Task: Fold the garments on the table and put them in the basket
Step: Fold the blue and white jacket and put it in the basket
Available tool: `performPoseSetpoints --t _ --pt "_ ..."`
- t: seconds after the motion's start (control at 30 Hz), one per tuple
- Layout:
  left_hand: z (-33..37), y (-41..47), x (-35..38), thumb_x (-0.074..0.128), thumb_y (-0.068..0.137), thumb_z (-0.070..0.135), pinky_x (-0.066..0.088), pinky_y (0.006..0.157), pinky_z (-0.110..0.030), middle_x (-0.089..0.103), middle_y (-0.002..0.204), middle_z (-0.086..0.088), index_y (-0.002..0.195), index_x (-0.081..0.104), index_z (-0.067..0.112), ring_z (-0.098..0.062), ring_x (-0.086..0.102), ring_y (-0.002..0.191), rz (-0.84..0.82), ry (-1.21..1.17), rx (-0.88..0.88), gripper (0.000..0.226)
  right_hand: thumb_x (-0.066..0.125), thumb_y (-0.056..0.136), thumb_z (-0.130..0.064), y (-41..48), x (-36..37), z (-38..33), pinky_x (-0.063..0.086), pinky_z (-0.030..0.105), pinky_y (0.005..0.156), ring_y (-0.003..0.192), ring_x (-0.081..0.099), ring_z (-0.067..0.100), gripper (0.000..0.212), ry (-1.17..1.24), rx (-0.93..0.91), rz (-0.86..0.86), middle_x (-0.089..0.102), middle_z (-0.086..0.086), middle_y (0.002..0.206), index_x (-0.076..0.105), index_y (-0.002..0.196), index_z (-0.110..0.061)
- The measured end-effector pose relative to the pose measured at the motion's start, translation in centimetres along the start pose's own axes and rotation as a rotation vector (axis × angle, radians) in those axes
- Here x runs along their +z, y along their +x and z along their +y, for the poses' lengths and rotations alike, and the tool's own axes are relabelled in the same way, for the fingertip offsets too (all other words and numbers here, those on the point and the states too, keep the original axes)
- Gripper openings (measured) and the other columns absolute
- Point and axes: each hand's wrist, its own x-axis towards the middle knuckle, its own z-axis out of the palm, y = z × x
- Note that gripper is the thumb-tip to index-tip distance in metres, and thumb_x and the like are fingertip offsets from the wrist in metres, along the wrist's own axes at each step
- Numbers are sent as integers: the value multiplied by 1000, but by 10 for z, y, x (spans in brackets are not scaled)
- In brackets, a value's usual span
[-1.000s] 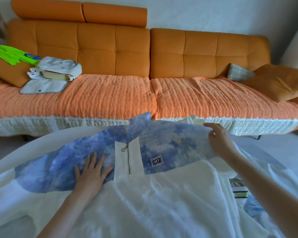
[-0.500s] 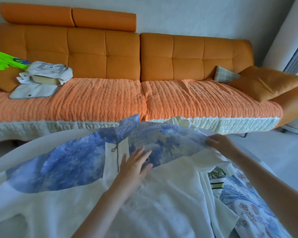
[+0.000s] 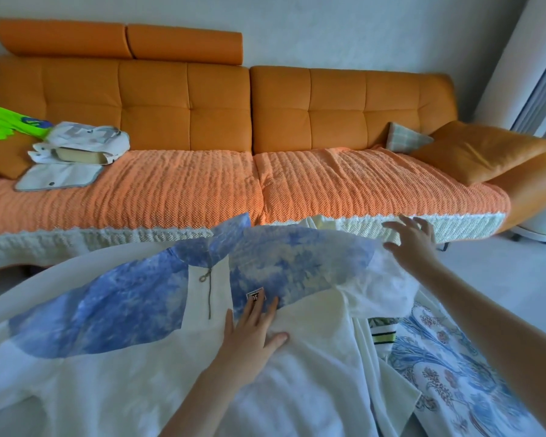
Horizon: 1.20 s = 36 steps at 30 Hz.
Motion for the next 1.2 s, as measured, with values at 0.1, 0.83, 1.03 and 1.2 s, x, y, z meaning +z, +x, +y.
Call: performPoseSetpoints --t 0.1,0.83,1.03,1.2 --pt "-1 -1 -1 6 74 80 -11 115 -42 -26 154 9 141 -21 41 -8 -23 141 26 -7 15 82 50 93 -24 -25 10 -32 20 41 114 135 33 23 40 136 -185 30 39 4 146 51 132 -17" --pt "-98 8 -7 -8 81 74 -6 115 -46 -1 159 7 148 6 39 -14 -7 146 198 -102 -217 77 48 95 -25 -13 90 -203 28 33 107 129 37 27 34 226 -418 -414 51 1 136 58 126 -18" --pt "-99 12 18 -10 87 67 4 109 -46 33 150 5 141 36 38 -21 30 140 272 29 -223 77 46 96 -20 20 109 -253 29 33 104 131 34 27 41 242 -341 -462 48 11 136 46 136 -11" --pt "-101 12 20 7 95 59 18 103 -47 52 137 4 132 50 36 -20 48 128 274 47 -231 62 51 91 -43 51 132 -282 30 42 105 129 32 35 61 199 -168 -476 48 16 134 34 138 -6"
